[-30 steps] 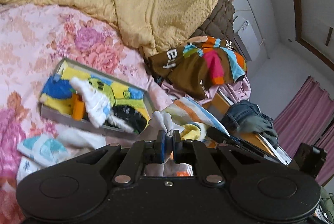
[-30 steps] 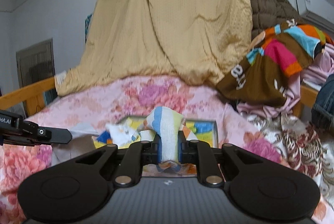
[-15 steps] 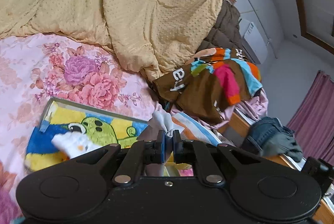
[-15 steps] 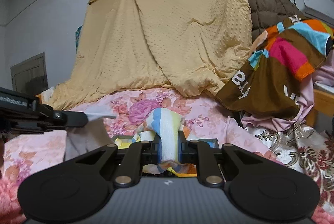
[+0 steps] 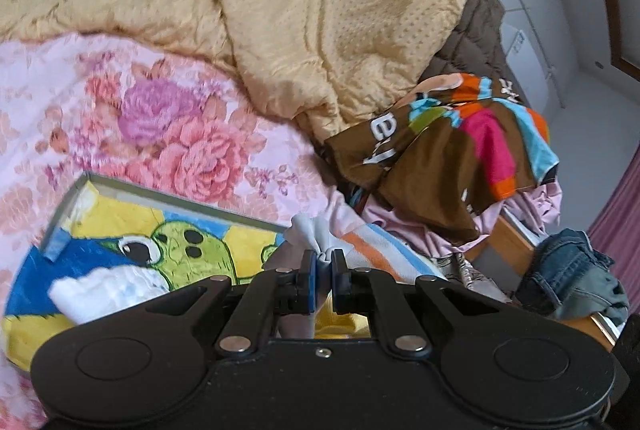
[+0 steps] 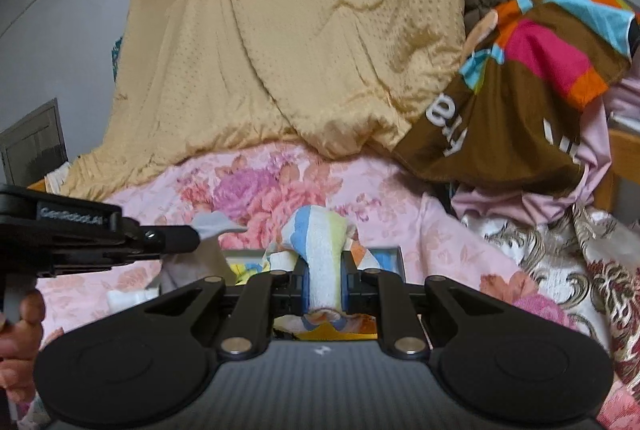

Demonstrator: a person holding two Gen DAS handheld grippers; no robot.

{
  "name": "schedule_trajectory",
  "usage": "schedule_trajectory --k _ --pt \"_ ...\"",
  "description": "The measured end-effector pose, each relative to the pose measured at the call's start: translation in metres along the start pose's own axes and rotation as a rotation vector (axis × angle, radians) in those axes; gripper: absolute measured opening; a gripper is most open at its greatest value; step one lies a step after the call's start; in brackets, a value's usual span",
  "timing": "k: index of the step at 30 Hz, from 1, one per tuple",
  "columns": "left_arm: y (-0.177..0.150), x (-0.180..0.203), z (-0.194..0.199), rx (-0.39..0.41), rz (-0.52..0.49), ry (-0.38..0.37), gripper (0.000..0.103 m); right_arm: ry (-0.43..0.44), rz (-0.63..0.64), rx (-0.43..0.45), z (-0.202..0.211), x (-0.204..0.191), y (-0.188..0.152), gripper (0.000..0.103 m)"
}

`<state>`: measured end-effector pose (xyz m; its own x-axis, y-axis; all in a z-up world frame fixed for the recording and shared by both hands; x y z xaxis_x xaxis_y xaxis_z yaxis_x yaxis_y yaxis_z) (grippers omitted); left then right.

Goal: Organize soft objects
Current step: 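Lift the striped sock and grey cloth and carry both over the tray, then open both grippers to drop the sock and cloth into the tray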

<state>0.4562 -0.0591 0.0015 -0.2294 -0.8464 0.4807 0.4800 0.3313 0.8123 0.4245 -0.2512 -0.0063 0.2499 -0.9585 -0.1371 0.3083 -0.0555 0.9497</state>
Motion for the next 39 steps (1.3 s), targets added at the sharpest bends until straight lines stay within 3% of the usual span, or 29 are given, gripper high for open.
schedule_trajectory --k 9,27,36,39 --pt "-0.015 -0.007 -0.031 -0.035 0.031 0.027 0.007 -0.016 -0.005 -0.086 -0.014 0.009 -0.023 0.016" --pt "-0.057 -0.021 -0.055 -0.172 -0.042 0.132 0.008 -0.036 0.002 -0.212 -0.034 0.015 -0.048 0.019" --pt "-0.058 -0.020 -0.050 -0.177 -0.051 0.157 0.019 -0.044 -0.015 -0.213 -0.032 0.019 -0.046 0.031" --pt "-0.056 -0.018 -0.047 -0.176 -0.053 0.164 0.028 -0.047 -0.026 -0.205 -0.030 0.021 -0.042 0.038"
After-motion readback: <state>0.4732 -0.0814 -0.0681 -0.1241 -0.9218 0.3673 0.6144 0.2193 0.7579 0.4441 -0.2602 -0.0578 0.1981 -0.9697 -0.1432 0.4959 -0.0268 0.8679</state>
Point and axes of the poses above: each gripper's, at about its wrist camera, not at the fingertips, and z roughly against the way its jaws point, x to its right, y to its top, the point moved 6 cm from there along -z, roughly the way its jaws point, and after that the axes turned 3 degrees about x, right-handed, at the moved point
